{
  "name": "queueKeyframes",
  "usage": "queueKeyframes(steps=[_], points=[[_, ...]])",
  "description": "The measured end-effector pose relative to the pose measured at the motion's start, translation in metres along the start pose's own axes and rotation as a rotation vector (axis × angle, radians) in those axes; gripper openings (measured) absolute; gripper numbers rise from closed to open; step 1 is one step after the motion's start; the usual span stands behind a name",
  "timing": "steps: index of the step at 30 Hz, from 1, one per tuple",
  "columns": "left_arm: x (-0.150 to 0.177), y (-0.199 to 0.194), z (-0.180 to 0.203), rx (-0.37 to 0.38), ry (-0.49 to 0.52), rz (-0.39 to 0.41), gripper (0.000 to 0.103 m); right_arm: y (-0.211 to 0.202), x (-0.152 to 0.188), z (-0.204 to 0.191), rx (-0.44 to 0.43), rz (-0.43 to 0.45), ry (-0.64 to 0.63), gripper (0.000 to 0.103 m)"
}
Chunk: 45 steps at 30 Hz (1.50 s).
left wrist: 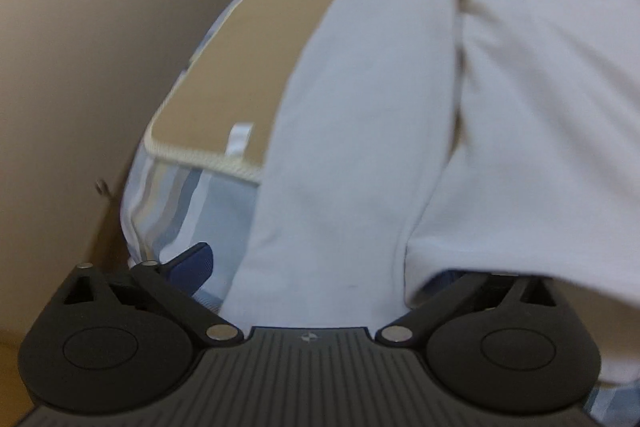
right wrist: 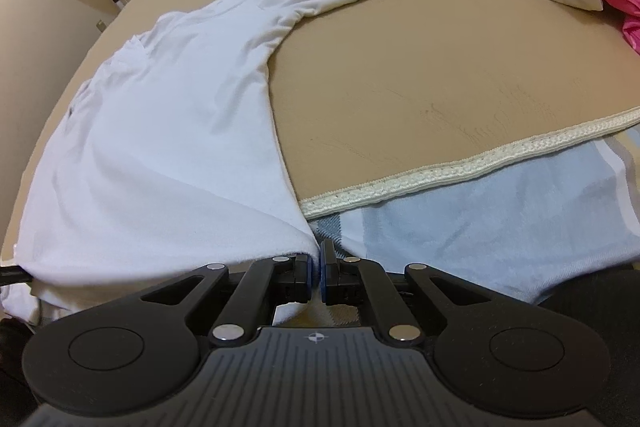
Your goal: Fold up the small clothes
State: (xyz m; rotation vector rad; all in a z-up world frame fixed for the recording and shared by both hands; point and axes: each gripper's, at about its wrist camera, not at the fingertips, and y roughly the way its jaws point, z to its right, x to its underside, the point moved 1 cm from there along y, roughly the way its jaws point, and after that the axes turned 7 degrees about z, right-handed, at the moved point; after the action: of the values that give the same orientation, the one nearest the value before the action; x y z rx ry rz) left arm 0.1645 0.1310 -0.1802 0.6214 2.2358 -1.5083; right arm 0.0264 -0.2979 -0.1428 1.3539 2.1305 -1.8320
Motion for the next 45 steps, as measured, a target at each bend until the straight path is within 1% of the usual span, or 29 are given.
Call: queueKeyframes(steps=[2,4,5,6,10,11,12,13,14,15,16,19,23,25,27,30,33,36,41,45], points=[[-0.001,-0.001,-0.003,0.018,-0.015,-0.005,0.103,0.006,0.003,-0.001,0.022,-0.007,-0.017,0.005],[-0.001,-0.006,0.003,0.01,0.025,0.019,0.103,0.012,0.008,-0.003,0.043,-0.008,-0.037,0.008],[0.0,-0.009,0.009,0.007,0.054,0.033,0.103,0.015,0.009,-0.003,0.044,-0.01,-0.043,0.012],[0.002,-0.011,0.015,0.008,0.08,0.042,0.102,0.018,0.012,-0.002,0.047,-0.016,-0.047,0.014],[0.008,-0.013,0.026,0.014,0.145,0.067,0.095,0.025,0.018,-0.003,0.034,-0.012,-0.073,0.027],[0.009,-0.015,0.029,0.02,0.151,0.068,0.086,0.026,0.019,-0.004,0.03,-0.008,-0.084,0.03],[0.009,-0.016,0.03,0.037,0.157,0.058,0.072,0.026,0.021,-0.005,0.029,-0.005,-0.1,0.031],[0.01,-0.016,0.031,0.061,0.159,0.048,0.056,0.027,0.022,-0.008,0.033,-0.004,-0.128,0.031],[0.01,-0.018,0.032,0.08,0.162,0.049,0.046,0.027,0.023,-0.012,0.039,-0.004,-0.162,0.02],[0.009,-0.022,0.034,0.083,0.178,0.057,0.022,0.026,0.023,-0.016,0.046,-0.006,-0.198,0.004],[0.009,-0.026,0.037,0.078,0.204,0.063,0.005,0.025,0.022,-0.019,0.049,-0.011,-0.226,0.004],[0.005,-0.042,0.036,0.076,0.242,0.095,0.004,0.006,0.013,-0.023,0.063,0.025,-0.263,0.004],[0.002,-0.07,0.019,0.104,0.252,0.137,0.004,-0.04,-0.006,-0.026,0.026,0.097,-0.286,0.003],[0.007,-0.074,0.016,0.098,0.274,0.137,0.004,-0.051,-0.007,-0.028,0.029,0.11,-0.329,0.003],[0.016,-0.067,0.016,0.084,0.287,0.112,0.004,-0.043,-0.001,-0.025,0.059,0.08,-0.356,0.003],[0.026,-0.055,0.018,0.074,0.273,0.062,0.001,-0.019,0.01,-0.015,0.089,0.008,-0.326,0.003],[0.03,-0.055,0.016,0.062,0.276,0.077,0.001,-0.009,0.018,-0.005,0.076,-0.018,-0.251,0.003],[0.029,-0.057,0.012,0.07,0.262,0.083,0.001,-0.009,0.016,-0.004,0.064,-0.01,-0.247,0.004],[0.033,-0.059,0.016,0.144,0.264,0.086,0.002,-0.008,0.015,-0.005,0.066,-0.023,-0.253,0.004],[0.041,-0.054,0.016,0.198,0.279,0.097,0.006,-0.008,0.017,-0.004,0.067,-0.028,-0.242,0.004]])
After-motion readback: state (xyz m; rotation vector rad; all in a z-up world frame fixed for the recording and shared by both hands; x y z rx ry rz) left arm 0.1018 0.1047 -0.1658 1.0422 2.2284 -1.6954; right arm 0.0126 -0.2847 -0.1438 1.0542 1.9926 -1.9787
